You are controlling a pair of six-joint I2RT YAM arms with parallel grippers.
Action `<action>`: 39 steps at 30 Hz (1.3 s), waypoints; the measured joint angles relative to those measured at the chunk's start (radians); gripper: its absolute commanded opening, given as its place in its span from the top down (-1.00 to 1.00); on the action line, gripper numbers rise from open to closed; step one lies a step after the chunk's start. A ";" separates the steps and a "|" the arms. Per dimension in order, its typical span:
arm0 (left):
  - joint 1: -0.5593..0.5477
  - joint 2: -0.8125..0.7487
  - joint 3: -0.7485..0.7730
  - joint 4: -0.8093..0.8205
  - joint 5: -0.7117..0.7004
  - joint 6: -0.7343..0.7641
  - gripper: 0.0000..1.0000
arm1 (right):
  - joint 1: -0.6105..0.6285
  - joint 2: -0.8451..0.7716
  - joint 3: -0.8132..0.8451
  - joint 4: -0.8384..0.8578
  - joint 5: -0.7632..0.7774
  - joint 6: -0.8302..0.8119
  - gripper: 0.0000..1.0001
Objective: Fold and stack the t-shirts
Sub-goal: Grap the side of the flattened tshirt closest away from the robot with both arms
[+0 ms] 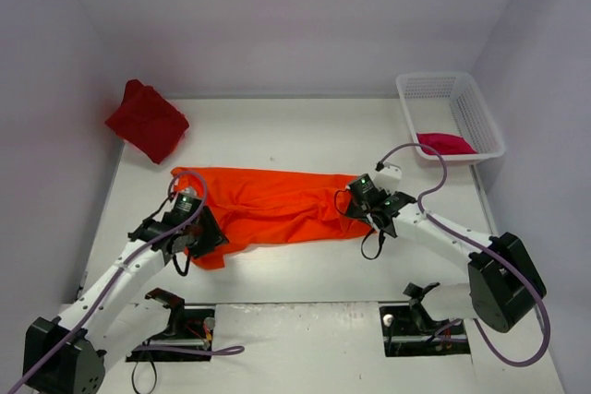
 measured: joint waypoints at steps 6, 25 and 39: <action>-0.080 -0.001 -0.001 -0.003 -0.019 -0.035 0.23 | 0.000 -0.025 -0.042 0.005 -0.010 0.005 -0.21; -0.214 0.042 -0.098 0.043 -0.079 -0.189 0.23 | 0.000 -0.037 -0.055 0.006 -0.011 0.007 -0.20; -0.200 0.152 -0.098 0.101 -0.111 -0.209 0.25 | 0.000 -0.037 -0.055 0.006 -0.010 0.003 -0.20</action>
